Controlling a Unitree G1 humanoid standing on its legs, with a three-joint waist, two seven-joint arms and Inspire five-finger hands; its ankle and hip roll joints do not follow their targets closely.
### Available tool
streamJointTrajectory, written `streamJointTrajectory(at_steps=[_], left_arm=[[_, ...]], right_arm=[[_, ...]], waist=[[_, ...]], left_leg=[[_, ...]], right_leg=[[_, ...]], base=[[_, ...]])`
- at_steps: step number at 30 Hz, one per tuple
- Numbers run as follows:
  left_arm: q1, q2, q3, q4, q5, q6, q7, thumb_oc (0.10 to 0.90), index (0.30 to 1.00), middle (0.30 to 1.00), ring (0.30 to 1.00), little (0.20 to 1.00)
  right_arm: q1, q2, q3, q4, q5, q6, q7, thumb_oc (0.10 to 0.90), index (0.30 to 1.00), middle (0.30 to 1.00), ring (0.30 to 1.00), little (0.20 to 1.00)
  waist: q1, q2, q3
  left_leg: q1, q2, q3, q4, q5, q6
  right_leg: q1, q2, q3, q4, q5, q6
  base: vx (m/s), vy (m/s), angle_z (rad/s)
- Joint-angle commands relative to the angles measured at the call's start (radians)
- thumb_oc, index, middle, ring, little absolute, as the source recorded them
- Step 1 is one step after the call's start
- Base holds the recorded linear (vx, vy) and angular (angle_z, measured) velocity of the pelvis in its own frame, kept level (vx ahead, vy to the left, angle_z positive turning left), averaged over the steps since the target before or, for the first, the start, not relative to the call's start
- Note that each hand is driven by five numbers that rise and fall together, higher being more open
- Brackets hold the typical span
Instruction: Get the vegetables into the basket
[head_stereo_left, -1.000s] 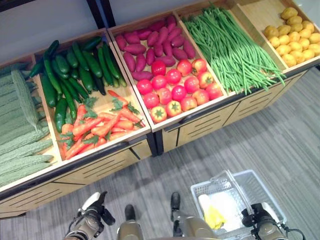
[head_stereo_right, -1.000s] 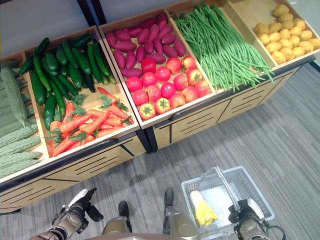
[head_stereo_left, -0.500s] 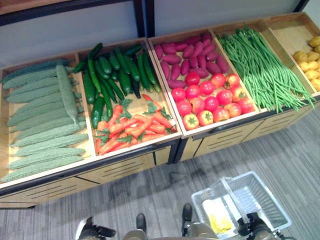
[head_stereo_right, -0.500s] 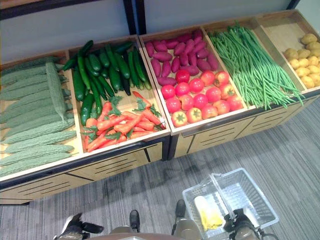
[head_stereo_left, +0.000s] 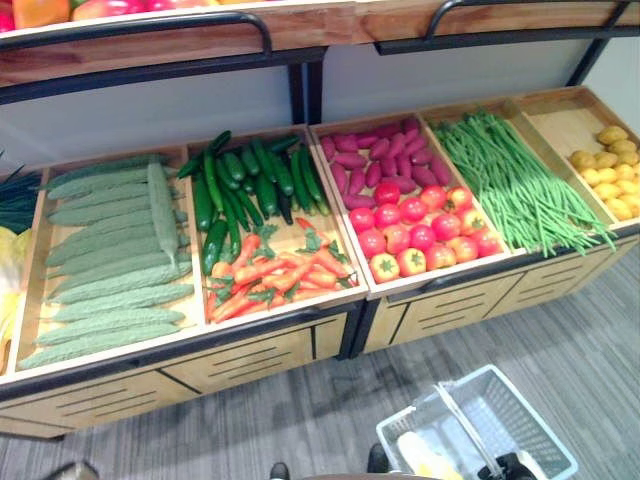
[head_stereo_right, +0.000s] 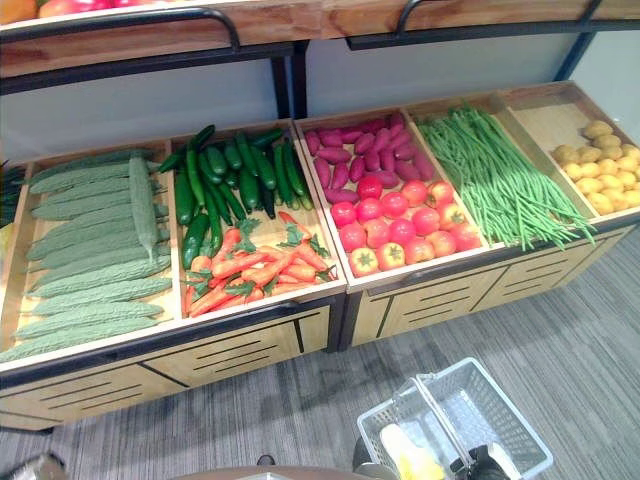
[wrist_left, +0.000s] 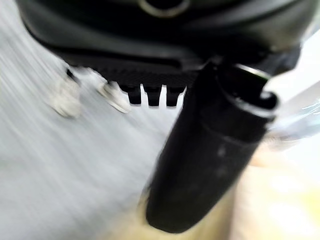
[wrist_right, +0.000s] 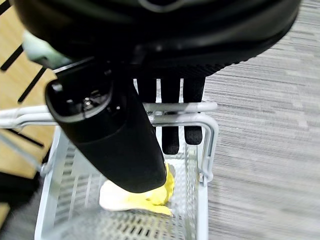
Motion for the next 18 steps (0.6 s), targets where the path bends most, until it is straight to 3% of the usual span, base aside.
streamJointTrajectory(at_steps=[1,3,6,9,14,16,18], left_arm=[[-0.068,0.182,0.032,-0.132,0.399,-0.081,0.188,0.9,1.0,1.0,1.0,1.0],[-0.055,0.208,0.007,-0.239,0.542,-0.055,0.16,0.9,1.0,1.0,1.0,1.0],[-0.058,0.246,-0.038,-0.302,0.613,-0.074,0.095,0.9,1.0,1.0,1.0,1.0],[-0.048,0.262,-0.103,-0.335,0.608,-0.125,-0.008,0.9,1.0,1.0,1.0,1.0],[-0.069,0.347,-0.259,-0.313,0.504,-0.225,-0.29,0.9,1.0,1.0,1.0,1.0],[-0.09,0.359,-0.286,-0.279,0.458,-0.223,-0.335,0.9,1.0,1.0,1.0,1.0],[-0.155,0.416,-0.388,-0.245,0.454,-0.217,-0.454,0.9,1.0,1.0,1.0,1.0]], right_arm=[[-0.044,-0.016,-0.016,0.042,0.025,-0.032,-0.05,0.4,0.3,0.3,0.3,0.3],[-0.045,-0.022,-0.017,0.047,0.032,-0.036,-0.049,0.4,0.3,0.3,0.3,0.3],[-0.058,-0.03,-0.007,0.041,0.029,-0.037,-0.049,0.4,0.3,0.3,0.3,0.3],[-0.066,-0.041,-0.003,0.013,0.029,-0.041,-0.046,0.4,0.3,0.3,0.3,0.3],[-0.082,-0.075,0.003,-0.044,0.029,-0.042,-0.023,0.4,0.3,0.3,0.3,0.3],[-0.083,-0.081,0.011,-0.057,0.023,-0.041,-0.014,0.4,0.3,0.3,0.3,0.3],[-0.084,-0.093,0.01,-0.06,0.002,-0.038,0.008,0.4,0.3,0.3,0.3,0.3]], waist=[[-0.022,-0.058,0.004],[-0.022,-0.057,0.007],[-0.025,-0.054,0.006],[-0.031,-0.051,0.007],[-0.055,-0.038,0.009],[-0.063,-0.035,0.007],[-0.079,-0.03,0.006]], left_leg=[[-0.019,0.024,-0.036,-0.004,0.001,-0.044],[-0.028,0.023,-0.04,-0.004,0.004,-0.046],[-0.029,0.024,-0.035,-0.004,0.004,-0.047],[-0.028,0.024,-0.026,-0.004,0.005,-0.047],[-0.02,0.023,-0.011,-0.004,0.007,-0.044],[-0.017,0.024,-0.007,-0.004,0.007,-0.044],[-0.011,0.023,0.006,-0.004,0.004,-0.041]], right_leg=[[0.04,-0.117,0.041,-0.055,0.047,0.133],[0.038,-0.119,0.035,-0.055,0.05,0.134],[0.033,-0.12,0.038,-0.055,0.054,0.136],[0.029,-0.122,0.045,-0.055,0.058,0.136],[0.025,-0.123,0.063,-0.055,0.066,0.139],[0.024,-0.123,0.066,-0.055,0.067,0.139],[0.018,-0.125,0.08,-0.055,0.073,0.142]], base=[[-0.03,-0.033,0.19],[-0.04,-0.018,0.08],[0.0,0.0,0.0],[-0.01,0.006,-0.02],[-0.01,0.018,-0.09],[0.0,0.022,-0.1],[0.02,0.042,-0.18]])
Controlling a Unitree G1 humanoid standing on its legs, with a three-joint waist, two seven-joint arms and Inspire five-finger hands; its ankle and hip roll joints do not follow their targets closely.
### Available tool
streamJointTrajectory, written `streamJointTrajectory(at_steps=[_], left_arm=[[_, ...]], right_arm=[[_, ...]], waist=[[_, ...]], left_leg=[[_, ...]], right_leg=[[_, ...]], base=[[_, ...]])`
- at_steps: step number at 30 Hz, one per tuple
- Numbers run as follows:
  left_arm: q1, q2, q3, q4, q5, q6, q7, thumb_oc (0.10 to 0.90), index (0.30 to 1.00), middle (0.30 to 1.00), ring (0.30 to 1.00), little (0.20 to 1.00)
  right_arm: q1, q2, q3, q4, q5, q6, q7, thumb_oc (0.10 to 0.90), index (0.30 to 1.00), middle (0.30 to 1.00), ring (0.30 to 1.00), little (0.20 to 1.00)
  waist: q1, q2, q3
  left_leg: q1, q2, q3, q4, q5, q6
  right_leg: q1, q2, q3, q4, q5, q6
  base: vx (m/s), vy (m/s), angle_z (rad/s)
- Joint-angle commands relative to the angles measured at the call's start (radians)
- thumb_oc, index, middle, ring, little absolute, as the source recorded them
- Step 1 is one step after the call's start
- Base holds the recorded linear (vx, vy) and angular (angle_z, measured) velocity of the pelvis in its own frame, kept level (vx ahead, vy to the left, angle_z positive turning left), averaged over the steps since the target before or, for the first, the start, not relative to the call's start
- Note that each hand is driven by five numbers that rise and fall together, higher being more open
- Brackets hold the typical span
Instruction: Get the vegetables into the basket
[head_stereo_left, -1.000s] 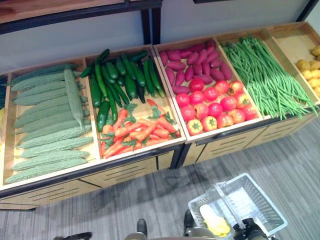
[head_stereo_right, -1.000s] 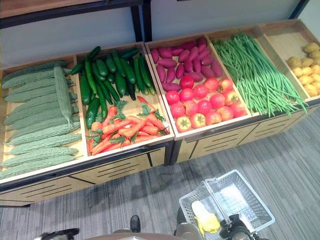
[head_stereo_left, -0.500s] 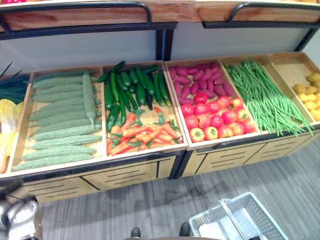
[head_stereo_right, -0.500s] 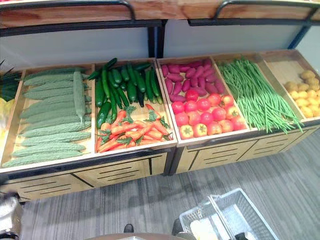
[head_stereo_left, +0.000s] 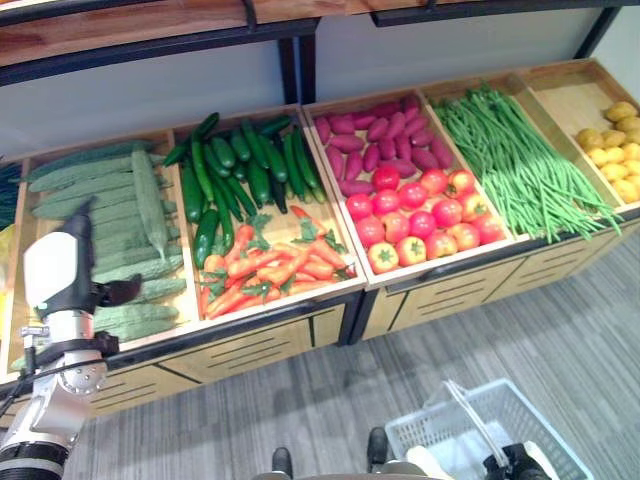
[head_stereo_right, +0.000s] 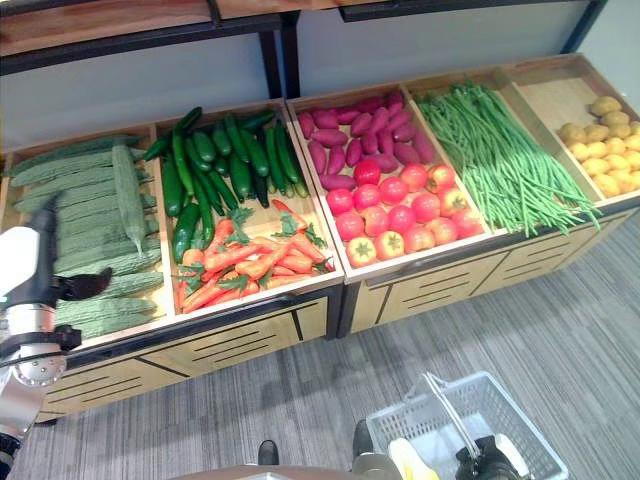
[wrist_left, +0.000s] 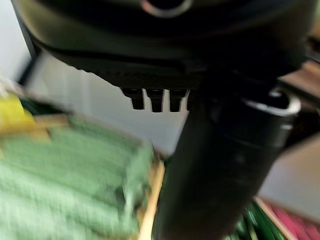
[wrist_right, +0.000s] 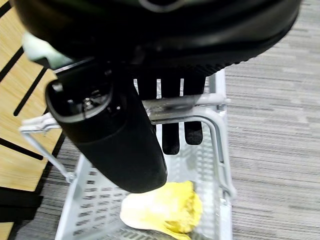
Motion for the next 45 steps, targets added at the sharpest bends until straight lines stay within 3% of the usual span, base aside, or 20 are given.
streamJointTrajectory(at_steps=[1,9,18,27,39,40,42,45], left_arm=[[-0.106,0.149,0.073,-0.036,-0.052,-0.042,-0.054,0.9,1.0,1.0,1.0,1.0],[-0.23,0.199,-0.1,0.0,-0.062,-0.064,-0.175,0.9,1.0,1.0,1.0,1.0],[-0.365,0.195,-0.216,0.048,-0.023,-0.049,-0.173,0.9,1.0,1.0,1.0,1.0],[-0.463,0.168,-0.261,0.117,0.006,-0.016,-0.129,0.9,1.0,1.0,1.0,1.0],[-0.463,0.174,-0.251,0.221,0.084,0.045,-0.088,0.9,1.0,1.0,1.0,1.0],[-0.461,0.18,-0.257,0.228,0.101,0.047,-0.092,0.825,0.896,0.896,0.896,0.896],[-0.468,0.187,-0.275,0.238,0.124,0.049,-0.093,0.4,0.3,0.3,0.3,0.3],[-0.481,0.207,-0.324,0.237,0.169,0.042,-0.107,0.4,0.3,0.3,0.3,0.3]], right_arm=[[-0.02,-0.047,0.041,0.0,-0.005,-0.015,-0.008,0.4,0.3,0.3,0.3,0.3],[-0.038,-0.049,0.048,-0.012,-0.005,-0.016,0.002,0.4,0.3,0.3,0.3,0.3],[-0.062,-0.05,0.054,-0.01,-0.003,-0.008,-0.005,0.4,0.3,0.3,0.3,0.3],[-0.083,-0.057,0.068,-0.025,-0.004,-0.001,-0.015,0.4,0.3,0.3,0.3,0.3],[-0.094,-0.061,0.066,-0.025,-0.001,0.004,-0.029,0.4,0.3,0.3,0.3,0.3],[-0.096,-0.061,0.067,-0.026,-0.002,0.004,-0.029,0.4,0.3,0.3,0.3,0.3],[-0.097,-0.063,0.069,-0.023,-0.002,0.002,-0.03,0.4,0.3,0.3,0.3,0.3],[-0.107,-0.066,0.071,-0.021,-0.003,0.0,-0.034,0.4,0.3,0.3,0.3,0.3]], waist=[[-0.006,-0.072,-0.043],[-0.03,-0.075,-0.039],[-0.042,-0.078,-0.016],[-0.055,-0.083,0.018],[-0.054,-0.087,0.044],[-0.053,-0.087,0.046],[-0.052,-0.088,0.047],[-0.053,-0.087,0.05]], left_leg=[[-0.03,0.029,-0.024,0.0,-0.01,-0.039],[-0.025,0.03,-0.004,0.0,-0.016,-0.036],[-0.036,0.027,0.006,0.0,-0.017,-0.031],[-0.055,0.029,0.017,0.0,-0.013,-0.027],[-0.072,0.031,0.018,0.0,-0.008,-0.026],[-0.072,0.03,0.019,0.0,-0.008,-0.026],[-0.073,0.03,0.02,0.0,-0.007,-0.026],[-0.072,0.029,0.021,0.0,-0.008,-0.025]], right_leg=[[-0.001,-0.127,0.052,0.0,0.045,0.139],[-0.014,-0.127,0.076,0.0,0.051,0.143],[-0.035,-0.129,0.086,0.0,0.058,0.145],[-0.076,-0.122,0.113,0.0,0.069,0.143],[-0.098,-0.117,0.123,0.0,0.073,0.139],[-0.099,-0.116,0.123,0.0,0.073,0.139],[-0.1,-0.116,0.123,0.0,0.072,0.14],[-0.101,-0.116,0.127,0.0,0.072,0.14]], base=[[0.02,0.027,-0.1],[0.01,0.018,-0.06],[0.0,0.013,-0.04],[-0.01,0.009,-0.09],[0.0,0.0,-0.02],[0.01,0.001,-0.03],[0.0,0.001,-0.02],[0.0,0.0,0.0]])
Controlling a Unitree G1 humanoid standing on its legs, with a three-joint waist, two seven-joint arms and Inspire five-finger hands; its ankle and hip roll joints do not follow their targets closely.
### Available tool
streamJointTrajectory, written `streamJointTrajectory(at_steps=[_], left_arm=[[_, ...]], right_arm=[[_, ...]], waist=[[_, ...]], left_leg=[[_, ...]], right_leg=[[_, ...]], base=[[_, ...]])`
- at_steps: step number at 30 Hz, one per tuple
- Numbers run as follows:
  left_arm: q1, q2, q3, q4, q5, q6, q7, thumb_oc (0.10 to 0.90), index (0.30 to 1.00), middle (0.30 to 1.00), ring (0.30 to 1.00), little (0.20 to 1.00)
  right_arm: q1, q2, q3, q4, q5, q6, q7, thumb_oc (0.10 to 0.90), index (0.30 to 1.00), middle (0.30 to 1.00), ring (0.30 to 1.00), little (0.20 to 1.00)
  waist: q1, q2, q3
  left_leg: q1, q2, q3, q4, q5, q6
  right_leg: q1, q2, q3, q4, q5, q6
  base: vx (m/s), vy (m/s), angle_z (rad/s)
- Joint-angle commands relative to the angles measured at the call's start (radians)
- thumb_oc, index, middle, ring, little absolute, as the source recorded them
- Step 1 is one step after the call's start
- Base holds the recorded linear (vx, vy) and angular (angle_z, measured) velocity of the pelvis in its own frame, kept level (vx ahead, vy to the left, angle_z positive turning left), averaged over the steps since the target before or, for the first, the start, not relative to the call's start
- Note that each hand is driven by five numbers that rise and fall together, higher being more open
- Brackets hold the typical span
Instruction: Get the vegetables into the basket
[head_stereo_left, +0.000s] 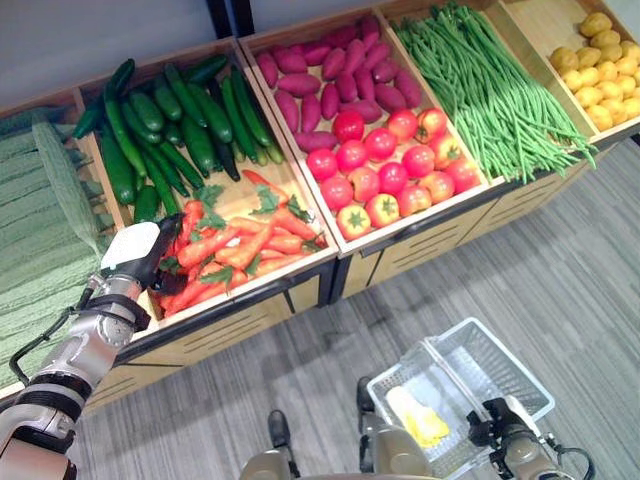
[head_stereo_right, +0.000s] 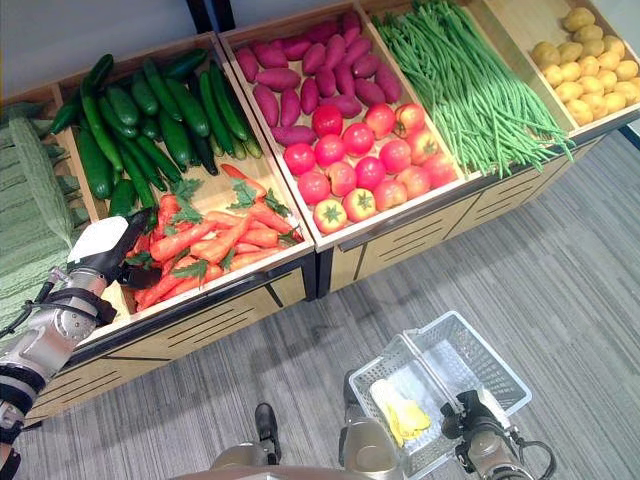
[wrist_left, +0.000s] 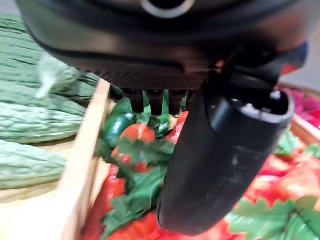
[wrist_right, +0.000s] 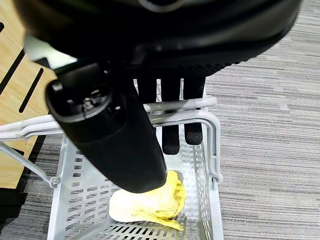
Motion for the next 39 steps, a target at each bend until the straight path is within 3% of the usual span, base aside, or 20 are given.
streamJointTrajectory(at_steps=[1,8,16,39], left_arm=[[-0.121,0.095,0.025,-0.014,0.061,-0.026,0.051,0.4,0.3,0.3,0.3,0.3],[-0.141,0.094,-0.002,-0.014,0.089,-0.029,0.068,0.4,0.3,0.3,0.3,0.3],[-0.135,0.119,0.032,-0.064,0.09,-0.033,0.085,0.4,0.3,0.3,0.3,0.3],[-0.023,0.188,0.278,-0.364,0.095,-0.061,0.171,0.4,0.3,0.3,0.3,0.3]], right_arm=[[-0.001,-0.059,0.04,0.008,-0.002,-0.015,-0.063,0.4,0.3,0.3,0.3,0.3],[0.002,-0.054,0.046,0.019,-0.006,-0.017,-0.067,0.4,0.3,0.3,0.3,0.3],[0.02,-0.045,0.039,0.027,-0.008,-0.013,-0.063,0.4,0.3,0.3,0.3,0.3],[0.078,-0.019,0.02,0.027,-0.021,-0.011,-0.046,0.4,0.3,0.3,0.3,0.3]], waist=[[-0.004,-0.062,-0.067],[-0.005,-0.062,-0.073],[-0.002,-0.059,-0.094],[0.014,-0.078,-0.149]], left_leg=[[-0.025,0.029,-0.047,0.0,-0.004,-0.026],[-0.015,0.029,-0.045,0.0,-0.01,-0.025],[0.008,0.031,-0.045,0.0,-0.018,-0.026],[0.047,0.021,-0.057,0.0,-0.036,-0.023]], right_leg=[[-0.014,-0.126,0.055,-0.001,0.038,0.15],[-0.006,-0.127,0.055,-0.001,0.034,0.15],[0.02,-0.13,0.05,-0.001,0.026,0.151],[0.078,-0.141,0.027,-0.001,0.011,0.152]], base=[[0.0,0.0,0.0],[0.0,0.0,0.0],[0.0,0.0,-0.02],[0.0,0.001,0.01]])
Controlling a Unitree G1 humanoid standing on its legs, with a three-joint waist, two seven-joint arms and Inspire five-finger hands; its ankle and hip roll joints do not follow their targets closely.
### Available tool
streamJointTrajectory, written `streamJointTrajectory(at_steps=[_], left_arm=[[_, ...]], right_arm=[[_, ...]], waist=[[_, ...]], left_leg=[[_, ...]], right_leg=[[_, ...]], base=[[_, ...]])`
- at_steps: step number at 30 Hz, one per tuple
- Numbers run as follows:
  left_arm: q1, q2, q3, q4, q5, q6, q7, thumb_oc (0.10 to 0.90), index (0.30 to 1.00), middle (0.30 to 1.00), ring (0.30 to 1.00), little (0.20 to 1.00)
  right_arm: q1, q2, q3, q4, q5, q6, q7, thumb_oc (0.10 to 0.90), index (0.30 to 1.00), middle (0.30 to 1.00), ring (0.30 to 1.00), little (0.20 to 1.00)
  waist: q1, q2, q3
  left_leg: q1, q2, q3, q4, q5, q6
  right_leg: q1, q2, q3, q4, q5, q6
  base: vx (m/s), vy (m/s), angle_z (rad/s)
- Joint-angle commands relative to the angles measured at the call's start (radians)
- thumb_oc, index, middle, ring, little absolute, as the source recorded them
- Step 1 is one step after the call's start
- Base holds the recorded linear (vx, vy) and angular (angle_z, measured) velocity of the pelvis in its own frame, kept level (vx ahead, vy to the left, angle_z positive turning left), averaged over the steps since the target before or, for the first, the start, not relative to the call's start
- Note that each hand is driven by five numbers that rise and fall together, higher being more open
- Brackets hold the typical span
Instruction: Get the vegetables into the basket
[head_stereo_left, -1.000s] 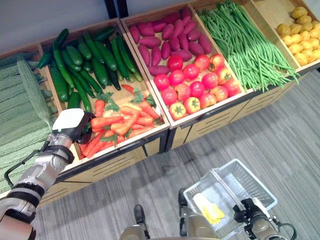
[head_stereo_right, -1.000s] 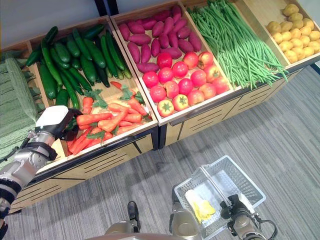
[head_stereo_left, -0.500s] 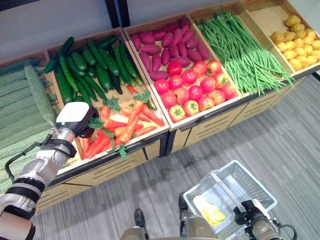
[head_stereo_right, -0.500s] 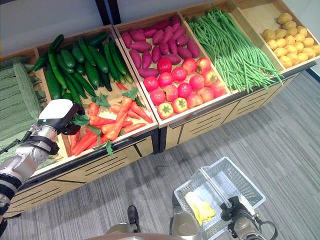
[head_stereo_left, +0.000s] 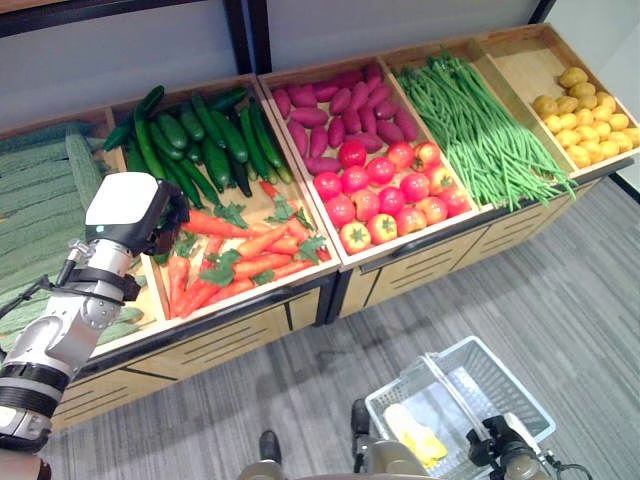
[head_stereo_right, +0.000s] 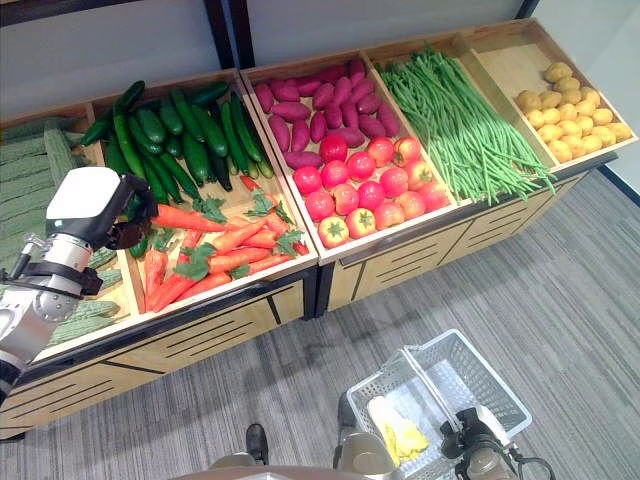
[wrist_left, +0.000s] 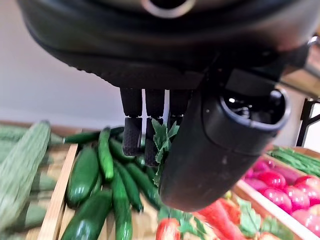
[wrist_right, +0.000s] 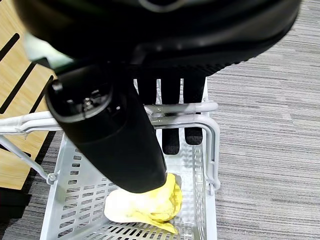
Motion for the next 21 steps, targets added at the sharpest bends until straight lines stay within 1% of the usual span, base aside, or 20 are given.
streamJointTrajectory(at_steps=[1,5,14,15,19,21], left_arm=[[-0.065,0.107,0.114,-0.068,0.003,-0.037,0.103,0.4,0.3,0.3,0.3,0.3],[-0.06,0.116,0.132,-0.102,0.002,-0.043,0.109,0.4,0.3,0.3,0.3,0.3],[-0.048,0.084,0.141,-0.179,-0.046,-0.071,0.088,0.4,0.3,0.3,0.3,0.3],[-0.048,0.059,0.139,-0.209,-0.074,-0.08,0.08,0.4,0.3,0.3,0.3,0.3],[-0.05,0.031,0.122,-0.233,-0.105,-0.094,0.058,0.4,0.3,0.3,0.3,0.3],[-0.058,0.028,0.105,-0.256,-0.104,-0.103,0.047,0.4,0.3,0.3,0.3,0.3]], right_arm=[[0.016,-0.037,0.004,0.015,-0.014,-0.014,-0.038,0.4,0.3,0.3,0.3,0.3],[0.019,-0.037,0.004,0.01,-0.018,-0.014,-0.035,0.4,0.3,0.3,0.3,0.3],[0.024,-0.034,-0.004,0.007,-0.016,-0.01,-0.036,0.4,0.3,0.3,0.3,0.3],[0.025,-0.034,-0.01,0.002,-0.014,-0.007,-0.036,0.4,0.3,0.3,0.3,0.3],[0.034,-0.036,-0.016,-0.009,-0.018,-0.005,-0.033,0.4,0.3,0.3,0.3,0.3],[0.039,-0.038,-0.022,-0.019,-0.021,-0.003,-0.034,0.4,0.3,0.3,0.3,0.3]], waist=[[-0.003,-0.041,-0.104],[-0.003,-0.044,-0.108],[-0.003,-0.054,-0.113],[-0.005,-0.061,-0.114],[-0.012,-0.072,-0.104],[-0.016,-0.077,-0.101]], left_leg=[[-0.017,0.02,-0.046,0.0,-0.037,-0.022],[-0.015,0.017,-0.046,0.0,-0.04,-0.021],[0.003,-0.002,-0.045,0.0,-0.055,-0.006],[0.018,-0.01,-0.039,0.0,-0.062,0.005],[0.026,-0.033,-0.024,0.03,-0.082,0.023],[0.019,-0.046,-0.014,0.044,-0.092,0.032]], right_leg=[[0.006,-0.14,0.038,-0.001,0.008,0.154],[0.008,-0.143,0.038,-0.001,0.01,0.156],[0.023,-0.156,0.038,-0.001,0.012,0.163],[0.026,-0.163,0.047,0.006,0.016,0.168],[0.023,-0.179,0.077,0.024,0.033,0.174],[0.01,-0.188,0.102,0.026,0.06,0.18]], base=[[0.0,0.0,0.0],[0.0,0.0,0.0],[0.02,0.033,0.0],[0.03,0.096,-0.01],[0.0,0.106,-0.07],[-0.08,0.143,-0.3]])
